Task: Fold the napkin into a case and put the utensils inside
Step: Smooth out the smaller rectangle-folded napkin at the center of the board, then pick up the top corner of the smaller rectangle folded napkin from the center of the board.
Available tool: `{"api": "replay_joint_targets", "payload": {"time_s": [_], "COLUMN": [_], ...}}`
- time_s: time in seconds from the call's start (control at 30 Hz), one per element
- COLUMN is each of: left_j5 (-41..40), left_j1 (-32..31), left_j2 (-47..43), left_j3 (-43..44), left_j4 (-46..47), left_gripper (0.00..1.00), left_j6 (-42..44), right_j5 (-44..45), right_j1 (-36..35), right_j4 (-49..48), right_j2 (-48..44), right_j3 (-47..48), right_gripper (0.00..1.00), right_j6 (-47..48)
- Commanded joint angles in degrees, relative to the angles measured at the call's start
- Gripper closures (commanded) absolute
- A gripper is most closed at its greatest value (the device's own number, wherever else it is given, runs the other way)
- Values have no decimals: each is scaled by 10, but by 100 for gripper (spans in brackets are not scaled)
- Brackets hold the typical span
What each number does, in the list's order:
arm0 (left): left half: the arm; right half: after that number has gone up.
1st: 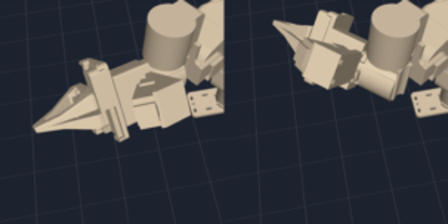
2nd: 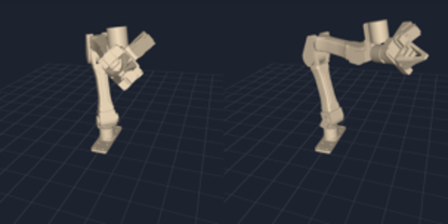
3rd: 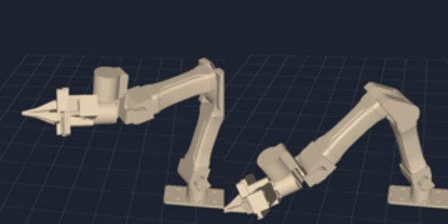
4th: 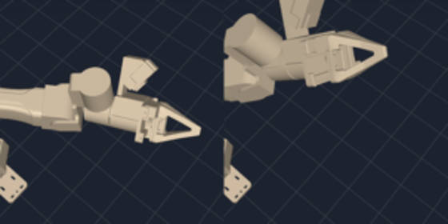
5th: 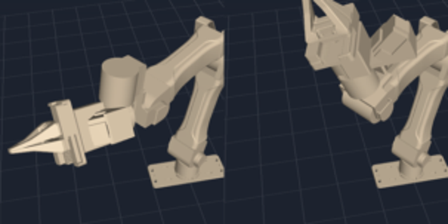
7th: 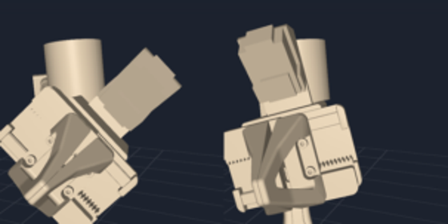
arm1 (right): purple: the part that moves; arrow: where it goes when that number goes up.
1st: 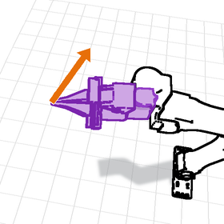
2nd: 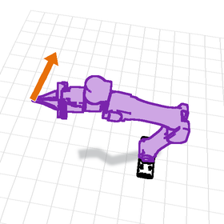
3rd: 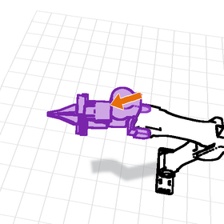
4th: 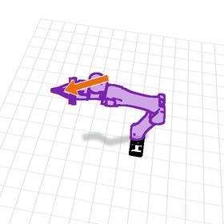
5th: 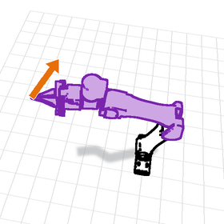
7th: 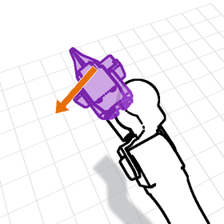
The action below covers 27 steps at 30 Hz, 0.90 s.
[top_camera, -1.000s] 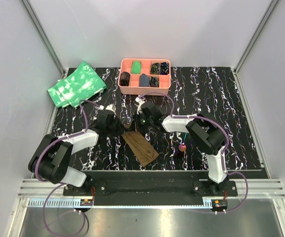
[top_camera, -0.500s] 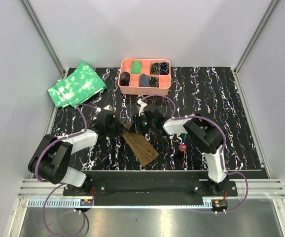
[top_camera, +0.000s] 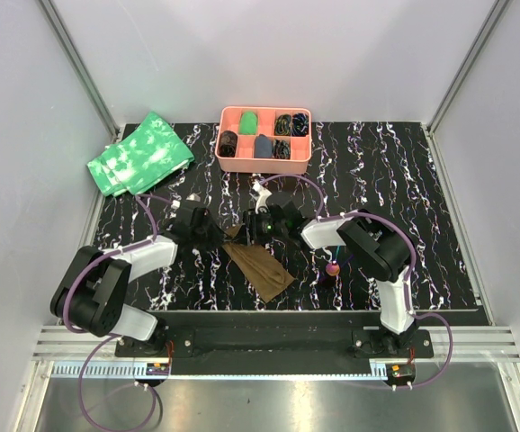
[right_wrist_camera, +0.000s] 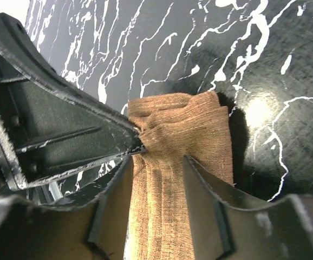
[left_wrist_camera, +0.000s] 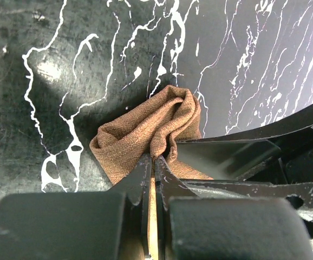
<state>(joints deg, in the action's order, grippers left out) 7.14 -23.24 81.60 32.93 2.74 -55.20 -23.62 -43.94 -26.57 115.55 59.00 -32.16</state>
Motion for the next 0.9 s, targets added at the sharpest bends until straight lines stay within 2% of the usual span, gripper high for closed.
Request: {"api": "replay_joint_targets", "payload": {"time_s": [0.0,0.43,0.6,0.63,0.77,0.87], "left_j5": [35,70,75,76,77,34], "left_j1": [-1,0,0,0,0,0], "left_j2": [-2,-2,-6,-7,-19,-43], "left_j3": [21,27,23,21,21,24], "left_j4": [21,45,47,48,43,3], "left_gripper": [100,100,100,100,100,75], "left_j6": [-28,-75,-77,-76,-45,4], "right_j5": [-25,-11,0,1,7,12], "right_j1": [-11,-11,-11,-11,-11,-11], "right_j4": [-1,31,32,34,51,69], "right_j2": [-24,-18,-28,-29,-43,-59], "right_j3": [-5,11,12,12,14,12], "right_gripper": [48,52,67,74,88,97], "right_j6": [18,51,50,48,47,48]}}
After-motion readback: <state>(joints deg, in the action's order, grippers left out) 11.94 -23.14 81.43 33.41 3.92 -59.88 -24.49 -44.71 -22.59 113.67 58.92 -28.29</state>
